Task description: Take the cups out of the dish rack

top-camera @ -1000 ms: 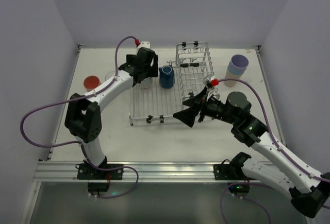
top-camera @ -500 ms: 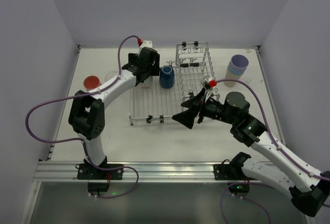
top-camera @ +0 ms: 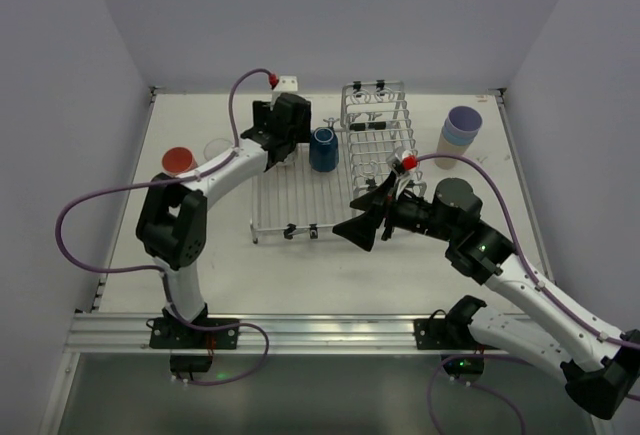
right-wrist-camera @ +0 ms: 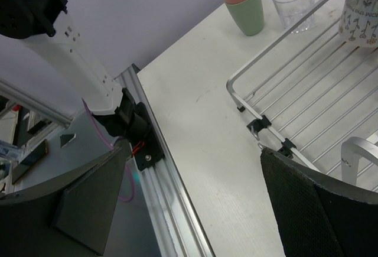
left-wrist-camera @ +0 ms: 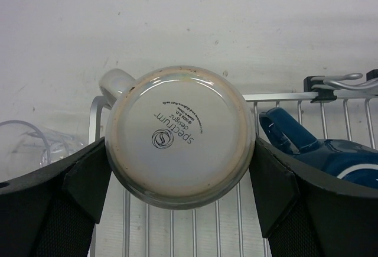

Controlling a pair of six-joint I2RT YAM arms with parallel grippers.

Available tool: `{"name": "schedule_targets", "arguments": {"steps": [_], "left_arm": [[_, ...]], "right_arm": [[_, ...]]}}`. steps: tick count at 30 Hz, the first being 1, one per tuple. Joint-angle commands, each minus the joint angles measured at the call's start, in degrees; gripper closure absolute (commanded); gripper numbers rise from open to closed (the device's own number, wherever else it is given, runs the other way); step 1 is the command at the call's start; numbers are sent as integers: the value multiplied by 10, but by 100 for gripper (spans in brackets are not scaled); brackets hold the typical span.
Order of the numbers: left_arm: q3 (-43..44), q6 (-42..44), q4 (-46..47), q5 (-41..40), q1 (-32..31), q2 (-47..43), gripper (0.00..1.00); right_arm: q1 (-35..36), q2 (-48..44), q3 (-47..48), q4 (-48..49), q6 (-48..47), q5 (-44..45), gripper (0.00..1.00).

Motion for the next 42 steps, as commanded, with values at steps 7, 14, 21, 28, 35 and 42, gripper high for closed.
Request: {"name": "schedule_targets", "arguments": {"steps": [7, 14, 21, 28, 35, 42], "left_arm": [[-128, -38, 71, -26, 6, -52, 54], [-220, -44, 138, -7, 3, -164, 80], [-258, -45, 183, 30, 2, -241, 87], [-265, -45, 203, 56, 2, -287, 91], [-295, -49, 235, 66, 2, -329, 97], [-302, -64, 246, 110, 3, -387, 99]], "right_arm": [[5, 0, 20, 8, -12, 2, 1], [6, 8, 20, 13, -11, 5, 1], [8, 16, 17, 35, 5, 29, 1], [10, 8, 31, 57, 22, 59, 1], [11, 17, 32, 93, 55, 64, 1], [13, 47, 57, 119, 71, 66, 1]]}}
